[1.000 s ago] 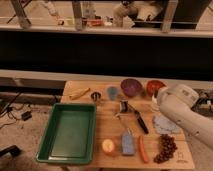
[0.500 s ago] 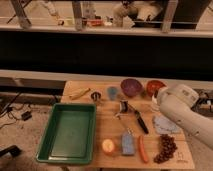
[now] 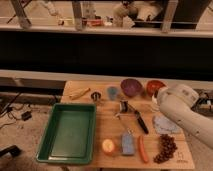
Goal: Place eraser in paper cup
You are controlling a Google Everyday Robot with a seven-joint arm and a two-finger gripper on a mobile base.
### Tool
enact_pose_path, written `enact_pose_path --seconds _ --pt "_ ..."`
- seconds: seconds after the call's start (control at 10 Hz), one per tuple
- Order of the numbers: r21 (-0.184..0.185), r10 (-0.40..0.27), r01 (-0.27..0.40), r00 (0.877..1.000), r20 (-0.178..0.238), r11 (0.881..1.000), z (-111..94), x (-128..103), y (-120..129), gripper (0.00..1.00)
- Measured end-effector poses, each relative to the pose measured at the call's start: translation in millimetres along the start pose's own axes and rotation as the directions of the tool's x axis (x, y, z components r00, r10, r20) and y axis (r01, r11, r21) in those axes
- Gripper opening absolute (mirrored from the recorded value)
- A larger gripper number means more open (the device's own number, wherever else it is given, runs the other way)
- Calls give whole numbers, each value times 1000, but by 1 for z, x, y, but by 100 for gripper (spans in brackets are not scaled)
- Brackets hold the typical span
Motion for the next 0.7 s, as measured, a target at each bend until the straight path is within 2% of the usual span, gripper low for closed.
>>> enact_pose_path --seconds 0.1,0.3,0.5,0.7 --pt "-34 41 -41 999 -2 999 0 2 0 6" --pt "-84 82 -82 997 -1 993 0 1 -1 6" --pt "-135 132 -131 991 0 982 2 1 -3 6" --pt "-154 153 -151 988 0 976 8 0 -6 6"
